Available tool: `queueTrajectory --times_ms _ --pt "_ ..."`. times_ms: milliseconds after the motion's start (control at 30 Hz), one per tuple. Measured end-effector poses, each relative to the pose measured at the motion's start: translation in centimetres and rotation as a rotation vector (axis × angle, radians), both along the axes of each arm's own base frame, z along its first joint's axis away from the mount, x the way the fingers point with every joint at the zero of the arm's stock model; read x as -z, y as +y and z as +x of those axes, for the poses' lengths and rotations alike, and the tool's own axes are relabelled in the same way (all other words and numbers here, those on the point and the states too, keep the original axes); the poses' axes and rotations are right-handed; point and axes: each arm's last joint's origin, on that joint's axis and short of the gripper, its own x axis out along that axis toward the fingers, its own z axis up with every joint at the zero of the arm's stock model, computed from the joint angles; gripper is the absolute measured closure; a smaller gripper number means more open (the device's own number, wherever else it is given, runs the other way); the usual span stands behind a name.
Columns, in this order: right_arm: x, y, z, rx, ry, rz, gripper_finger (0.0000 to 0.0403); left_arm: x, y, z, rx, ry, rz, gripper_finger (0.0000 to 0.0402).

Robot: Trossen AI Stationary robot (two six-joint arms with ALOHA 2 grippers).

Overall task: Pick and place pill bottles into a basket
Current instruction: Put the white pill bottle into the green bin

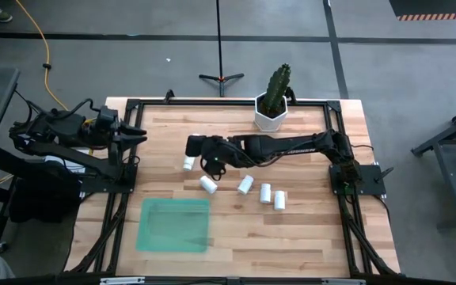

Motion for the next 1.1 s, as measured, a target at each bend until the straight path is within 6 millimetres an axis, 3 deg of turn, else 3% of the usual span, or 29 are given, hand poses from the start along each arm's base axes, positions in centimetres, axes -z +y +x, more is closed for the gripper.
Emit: queueTrajectory --times_ms 300,467,933,1100 --pt "3.7 2.0 0.3 -0.071 0.200 0.008 0.0273 0.2 0.0 1.4 -0.102 0.042 0.039 0.0254" --pt "5.1 3.3 0.9 -0.096 0.202 0.050 0.0273 0.4 -0.2 2.6 -0.139 0.081 0.065 0.0254" --pt "6.2 7.4 0.4 -0.122 0.209 0.136 0.0273 1.0 -1.0 6.3 -0.139 0.170 0.119 0.0254" --pt "8.1 9.3 0.5 -0.088 0.219 0.136 0.0273 0.7 -1.1 6.6 -0.137 0.136 0.122 0.0254"
